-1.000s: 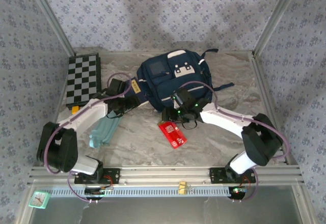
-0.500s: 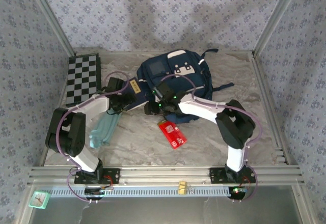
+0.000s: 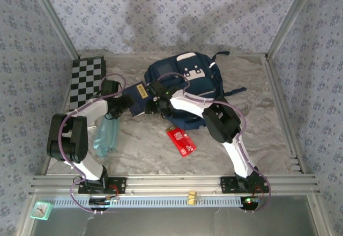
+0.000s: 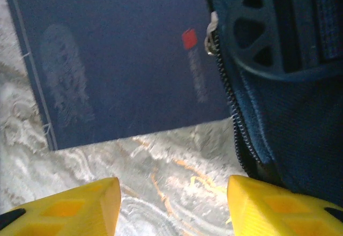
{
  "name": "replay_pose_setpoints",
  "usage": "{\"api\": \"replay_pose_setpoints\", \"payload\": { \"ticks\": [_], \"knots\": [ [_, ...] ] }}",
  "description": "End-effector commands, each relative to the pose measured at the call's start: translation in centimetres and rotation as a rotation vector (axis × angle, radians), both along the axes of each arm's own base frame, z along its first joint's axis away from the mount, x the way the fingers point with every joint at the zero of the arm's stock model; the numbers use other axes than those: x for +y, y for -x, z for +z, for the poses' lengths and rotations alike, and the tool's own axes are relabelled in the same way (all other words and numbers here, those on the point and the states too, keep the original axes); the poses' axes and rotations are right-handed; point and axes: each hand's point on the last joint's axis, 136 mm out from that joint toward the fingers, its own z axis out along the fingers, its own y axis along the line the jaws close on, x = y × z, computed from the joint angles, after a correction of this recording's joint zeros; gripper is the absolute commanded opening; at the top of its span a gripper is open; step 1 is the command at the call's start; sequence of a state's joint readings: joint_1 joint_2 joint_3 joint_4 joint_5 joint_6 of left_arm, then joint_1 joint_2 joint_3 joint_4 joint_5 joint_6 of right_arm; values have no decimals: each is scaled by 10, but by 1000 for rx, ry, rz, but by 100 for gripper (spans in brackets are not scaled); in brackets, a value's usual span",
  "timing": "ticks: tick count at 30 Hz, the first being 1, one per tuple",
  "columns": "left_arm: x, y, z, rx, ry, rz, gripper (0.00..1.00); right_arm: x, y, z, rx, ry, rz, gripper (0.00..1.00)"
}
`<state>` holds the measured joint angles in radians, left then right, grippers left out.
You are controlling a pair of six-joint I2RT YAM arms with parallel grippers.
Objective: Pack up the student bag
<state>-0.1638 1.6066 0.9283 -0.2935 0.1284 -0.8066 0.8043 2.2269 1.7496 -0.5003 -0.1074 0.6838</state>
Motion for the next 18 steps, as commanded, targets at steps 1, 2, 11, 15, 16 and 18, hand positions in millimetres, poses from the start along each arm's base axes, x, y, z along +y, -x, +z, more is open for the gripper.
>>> {"api": "replay_pose_setpoints", "payload": {
  "ticks": [1,2,11,15,16,18],
  "knots": [
    [-8,-3,15,-25,55,-2,74,-30,-32,-9,-44,117,-56,57],
    [-10,-4,16,-27,61,0,73,-32,-36,-10,-47,130,-63,58],
    [-18,-15,10,-8,59,3,72,-6,-51,-17,-48,71,70,61],
    [-14,-15,6,4,38,2,71,7,-50,-20,-37,54,113,60],
    [-13,-15,6,7,33,1,71,9,-48,-20,-32,49,121,60],
    [-11,-13,6,6,21,-1,70,14,-42,-19,-12,28,135,59]
  ]
}}
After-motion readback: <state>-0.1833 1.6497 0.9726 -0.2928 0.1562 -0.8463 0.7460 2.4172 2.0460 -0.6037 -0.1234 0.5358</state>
